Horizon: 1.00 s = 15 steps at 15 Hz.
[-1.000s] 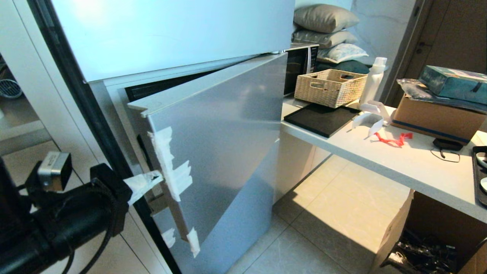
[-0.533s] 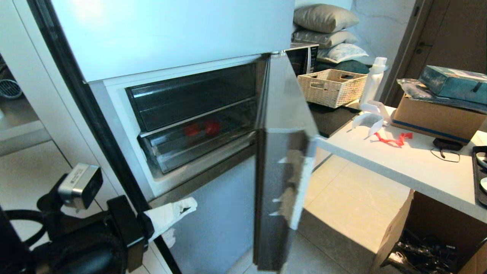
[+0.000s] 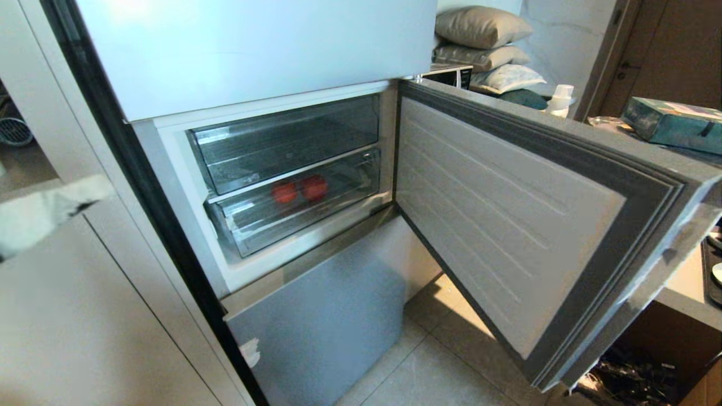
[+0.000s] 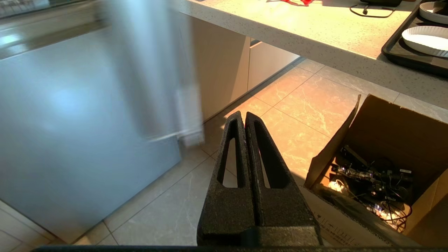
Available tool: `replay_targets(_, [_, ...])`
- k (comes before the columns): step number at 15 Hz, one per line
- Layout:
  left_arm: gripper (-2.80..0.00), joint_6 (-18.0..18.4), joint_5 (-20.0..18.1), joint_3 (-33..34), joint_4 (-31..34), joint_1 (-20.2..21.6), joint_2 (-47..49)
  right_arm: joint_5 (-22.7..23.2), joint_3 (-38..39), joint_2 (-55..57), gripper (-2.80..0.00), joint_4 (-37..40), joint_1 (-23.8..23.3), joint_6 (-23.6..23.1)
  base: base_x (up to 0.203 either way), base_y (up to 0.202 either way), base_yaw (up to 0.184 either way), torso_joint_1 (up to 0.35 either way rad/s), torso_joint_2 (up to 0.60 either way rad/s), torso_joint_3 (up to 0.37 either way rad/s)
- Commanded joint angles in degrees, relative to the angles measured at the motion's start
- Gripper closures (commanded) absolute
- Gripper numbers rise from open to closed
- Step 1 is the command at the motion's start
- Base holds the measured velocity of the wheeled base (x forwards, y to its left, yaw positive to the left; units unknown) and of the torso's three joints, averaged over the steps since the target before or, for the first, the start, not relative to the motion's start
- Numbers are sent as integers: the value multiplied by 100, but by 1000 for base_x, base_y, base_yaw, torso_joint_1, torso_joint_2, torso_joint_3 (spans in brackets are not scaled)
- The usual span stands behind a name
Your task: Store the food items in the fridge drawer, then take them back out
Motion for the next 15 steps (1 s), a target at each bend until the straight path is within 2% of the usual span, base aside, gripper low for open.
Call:
replay_targets(1, [0, 759, 52, 215, 417, 881, -1320, 0, 0, 0, 0, -1, 0, -7, 0, 0, 0, 0, 0, 0])
replay_targets(3, [0, 1089, 66, 1035, 558, 1672, -2009, 0, 0, 0, 0, -1, 0, 2, 0, 0, 0, 0, 0, 0])
replay_targets(4, [0, 1417, 29, 1553, 589, 1898, -2220, 0, 0, 0, 0, -1, 0, 2, 0, 0, 0, 0, 0, 0])
replay_targets(5, [0, 1701, -68, 2045, 605, 2010, -2352, 0, 0, 0, 0, -1, 0, 2, 0, 0, 0, 0, 0, 0])
replay_targets(7, [0, 2000, -498, 2997, 635, 2123, -2550, 0, 0, 0, 0, -1, 0, 2, 0, 0, 0, 0, 0, 0])
replay_targets(9, [0, 2106, -1054, 3855, 670, 2159, -2682, 0, 0, 0, 0, -1, 0, -1, 0, 0, 0, 0, 0, 0])
replay_targets(11, [0, 2148, -1434, 4196, 987, 2167, -3176, 0, 0, 0, 0, -1, 0, -15, 0, 0, 0, 0, 0, 0])
replay_targets(13, [0, 2307, -1462, 4192, 1165, 2163, -3270, -9, 0, 0, 0, -10, 0, 20, 0, 0, 0, 0, 0, 0])
replay_targets(14, [0, 2108, -1341, 4192, 1349, 2166, -3268, -5, 0, 0, 0, -1, 0, 2, 0, 0, 0, 0, 0, 0])
replay_targets(15, [0, 1727, -1269, 4162, 1538, 2169, -3267, 0, 0, 0, 0, -1, 0, -7, 0, 0, 0, 0, 0, 0])
